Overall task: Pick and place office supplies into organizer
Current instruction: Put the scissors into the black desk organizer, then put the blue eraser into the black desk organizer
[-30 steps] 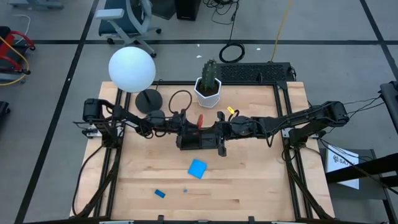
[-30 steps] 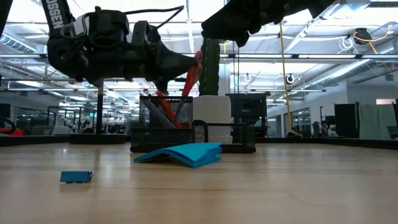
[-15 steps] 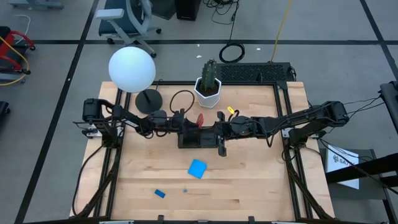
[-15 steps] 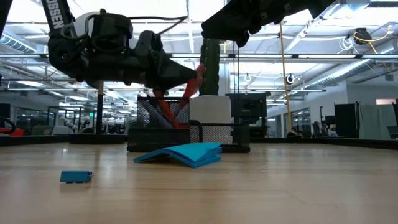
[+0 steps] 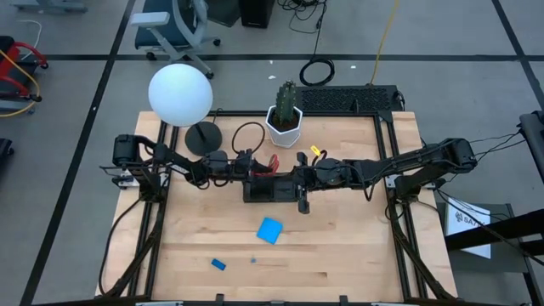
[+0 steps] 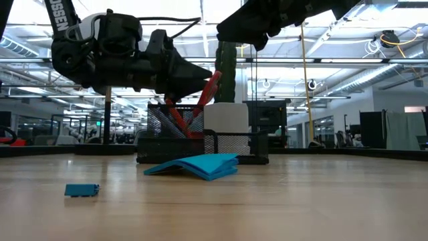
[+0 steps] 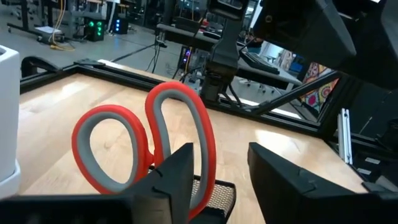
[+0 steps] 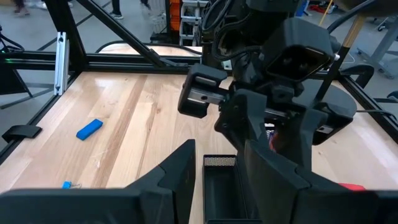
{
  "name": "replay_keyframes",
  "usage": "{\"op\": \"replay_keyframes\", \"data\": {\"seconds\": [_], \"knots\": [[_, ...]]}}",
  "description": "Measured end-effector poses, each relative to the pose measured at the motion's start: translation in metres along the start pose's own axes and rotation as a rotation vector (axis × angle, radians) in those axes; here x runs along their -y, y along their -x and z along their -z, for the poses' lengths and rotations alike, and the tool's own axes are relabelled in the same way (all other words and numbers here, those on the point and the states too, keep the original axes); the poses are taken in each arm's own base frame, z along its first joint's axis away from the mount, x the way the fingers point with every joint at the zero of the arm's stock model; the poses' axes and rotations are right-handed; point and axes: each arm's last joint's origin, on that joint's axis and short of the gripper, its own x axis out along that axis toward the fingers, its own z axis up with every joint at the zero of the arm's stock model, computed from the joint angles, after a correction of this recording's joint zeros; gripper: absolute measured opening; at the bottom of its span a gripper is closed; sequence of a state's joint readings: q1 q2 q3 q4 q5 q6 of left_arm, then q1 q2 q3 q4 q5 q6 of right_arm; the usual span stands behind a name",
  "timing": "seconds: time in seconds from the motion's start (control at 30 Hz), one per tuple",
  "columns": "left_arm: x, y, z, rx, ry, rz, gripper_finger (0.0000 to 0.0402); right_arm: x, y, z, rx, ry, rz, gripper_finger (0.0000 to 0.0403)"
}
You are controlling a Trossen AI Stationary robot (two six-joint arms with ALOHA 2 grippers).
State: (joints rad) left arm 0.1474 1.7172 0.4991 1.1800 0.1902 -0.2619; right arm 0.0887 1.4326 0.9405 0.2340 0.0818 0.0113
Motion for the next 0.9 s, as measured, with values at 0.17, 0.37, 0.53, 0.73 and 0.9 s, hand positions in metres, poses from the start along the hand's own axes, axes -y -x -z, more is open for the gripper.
{"op": "replay_keyframes", "data": {"seconds": [0.17, 0.37, 0.53, 0.73, 0.9], "knots": [[0.000, 0.000, 0.000, 0.002, 0.001, -0.008, 0.0178, 0.000, 0.000, 0.000, 0.000, 0.000, 0.000, 0.0130], [-0.003, 0.001, -0.001, 0.005, 0.013, -0.017, 0.0201, 0.000, 0.000, 0.000, 0.000, 0.003, 0.000, 0.0130], [-0.003, 0.002, -0.007, 0.024, 0.028, -0.017, 0.0202, 0.000, 0.000, 0.000, -0.001, 0.004, 0.000, 0.0130], [0.003, 0.006, -0.017, 0.030, 0.019, -0.005, 0.0196, 0.000, 0.000, 0.000, -0.003, 0.004, 0.000, 0.0130], [0.008, 0.010, -0.023, 0.007, 0.004, -0.004, 0.0197, 0.000, 0.000, 0.000, -0.003, 0.004, 0.000, 0.0130]]}}
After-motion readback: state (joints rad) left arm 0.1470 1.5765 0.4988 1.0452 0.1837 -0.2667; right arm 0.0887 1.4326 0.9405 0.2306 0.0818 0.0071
